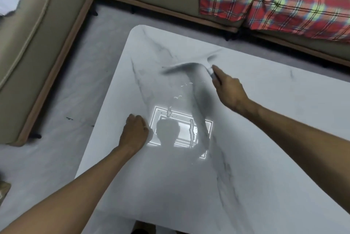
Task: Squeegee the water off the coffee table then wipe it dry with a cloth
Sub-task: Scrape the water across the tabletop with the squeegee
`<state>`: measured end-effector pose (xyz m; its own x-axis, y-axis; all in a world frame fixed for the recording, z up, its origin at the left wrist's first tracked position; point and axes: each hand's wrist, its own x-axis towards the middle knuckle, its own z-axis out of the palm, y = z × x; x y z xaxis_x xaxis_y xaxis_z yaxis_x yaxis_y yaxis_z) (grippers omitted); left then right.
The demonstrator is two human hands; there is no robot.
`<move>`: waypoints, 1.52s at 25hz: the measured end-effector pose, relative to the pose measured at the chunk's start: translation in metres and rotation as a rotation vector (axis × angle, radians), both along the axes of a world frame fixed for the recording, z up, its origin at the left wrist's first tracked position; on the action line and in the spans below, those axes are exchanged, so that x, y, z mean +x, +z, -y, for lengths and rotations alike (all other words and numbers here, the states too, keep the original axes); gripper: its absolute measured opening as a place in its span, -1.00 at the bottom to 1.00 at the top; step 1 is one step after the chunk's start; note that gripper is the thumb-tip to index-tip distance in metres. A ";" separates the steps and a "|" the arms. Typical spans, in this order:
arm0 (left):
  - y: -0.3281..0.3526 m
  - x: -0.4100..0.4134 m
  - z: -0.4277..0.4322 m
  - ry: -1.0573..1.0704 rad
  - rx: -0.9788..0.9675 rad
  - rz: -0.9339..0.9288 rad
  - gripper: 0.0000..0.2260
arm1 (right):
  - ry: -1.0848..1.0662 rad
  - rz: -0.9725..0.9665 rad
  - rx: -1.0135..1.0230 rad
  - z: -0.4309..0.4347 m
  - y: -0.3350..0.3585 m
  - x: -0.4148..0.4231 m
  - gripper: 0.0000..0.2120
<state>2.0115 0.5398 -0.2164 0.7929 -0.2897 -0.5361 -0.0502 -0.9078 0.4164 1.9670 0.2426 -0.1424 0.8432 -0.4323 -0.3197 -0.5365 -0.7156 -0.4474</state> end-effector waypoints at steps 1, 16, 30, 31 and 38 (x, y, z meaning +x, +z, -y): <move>-0.008 0.009 0.005 -0.011 0.008 -0.016 -0.98 | -0.004 -0.004 -0.020 0.002 -0.007 0.025 -0.65; -0.025 0.036 0.007 -0.162 0.146 -0.314 -0.59 | 0.336 -0.334 -0.115 -0.019 -0.015 -0.100 -0.55; -0.020 0.025 0.031 -0.251 -0.055 -0.081 -0.81 | -0.046 -0.118 -0.051 0.047 -0.019 0.059 -0.58; -0.022 0.025 0.038 -0.271 -0.060 -0.083 -0.80 | -0.079 -0.115 -0.040 0.045 -0.029 0.073 -0.59; -0.020 0.020 0.077 -0.289 0.028 -0.136 -0.81 | 0.008 -0.226 -0.061 0.029 -0.020 -0.041 -0.61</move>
